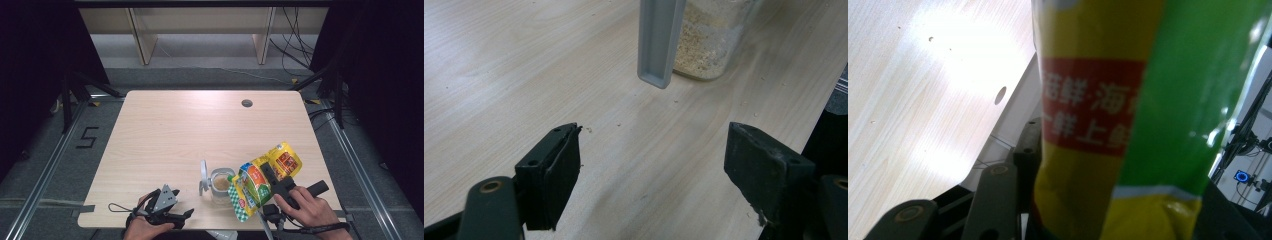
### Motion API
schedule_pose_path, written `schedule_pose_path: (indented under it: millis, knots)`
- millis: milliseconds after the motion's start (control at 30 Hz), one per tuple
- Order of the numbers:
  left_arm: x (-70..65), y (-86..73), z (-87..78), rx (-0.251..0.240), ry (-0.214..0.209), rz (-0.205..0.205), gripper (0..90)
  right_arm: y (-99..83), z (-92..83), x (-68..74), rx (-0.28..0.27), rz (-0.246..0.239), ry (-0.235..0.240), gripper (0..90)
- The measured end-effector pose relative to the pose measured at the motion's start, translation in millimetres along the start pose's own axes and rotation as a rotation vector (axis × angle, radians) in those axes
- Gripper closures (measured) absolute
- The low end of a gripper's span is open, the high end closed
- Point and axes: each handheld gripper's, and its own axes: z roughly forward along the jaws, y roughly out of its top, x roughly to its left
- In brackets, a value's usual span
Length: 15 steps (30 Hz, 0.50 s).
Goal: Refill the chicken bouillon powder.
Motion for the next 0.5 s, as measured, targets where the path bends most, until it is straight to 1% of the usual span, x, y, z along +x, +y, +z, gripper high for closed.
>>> schedule_pose_path:
  millis: [33, 67, 167, 233, 267, 333, 367, 400, 433, 467, 500]
  knots:
    - [-0.1, 0.1, 0.0, 0.000, 0.000, 0.002, 22.3, 0.2, -0.2, 0.0, 0.000, -0.002, 0.002, 59.3]
    - [-0.1, 0.1, 0.0, -0.001, 0.000, 0.002, 22.3, 0.0, 0.0, 1.5, -0.002, 0.012, 0.006, 59.3]
    - [0.0, 0.0, 0.1, 0.000, 0.001, 0.000, 22.3, 0.1, 0.1, 0.2, -0.001, -0.002, 0.002, 59.3]
    - [-0.1, 0.1, -0.1, -0.001, 0.000, 0.001, 22.3, -0.1, -0.1, 1.5, -0.002, 0.009, 0.004, 59.4]
    - [0.0, 0.0, 0.0, -0.001, 0.001, 0.000, 22.3, 0.0, -0.4, 0.3, -0.002, -0.002, -0.001, 59.4]
    - [0.0, -0.1, -0.1, 0.000, 0.001, 0.000, 22.3, 0.1, -0.3, 0.4, 0.000, -0.002, -0.001, 59.4]
    - [0.0, 0.0, -0.2, -0.001, 0.000, 0.001, 22.3, -0.1, -0.2, 1.5, 0.000, 0.009, 0.004, 59.4]
    - [-0.5, 0.0, 0.1, -0.008, -0.001, -0.004, 22.3, 0.1, -0.5, 0.3, -0.003, -0.005, -0.001, 59.4]
    - [0.1, 0.1, -0.3, 0.000, 0.001, 0.001, 22.3, 0.2, -0.4, 0.2, -0.003, -0.006, -0.001, 59.4]
    - [0.2, 0.0, -0.2, 0.001, 0.002, 0.001, 22.3, 0.3, -0.4, 0.6, 0.002, 0.003, 0.002, 59.4]
    - [0.1, 0.0, -0.2, 0.000, 0.001, 0.000, 22.3, 0.5, -0.4, 0.4, 0.003, 0.000, 0.003, 59.5]
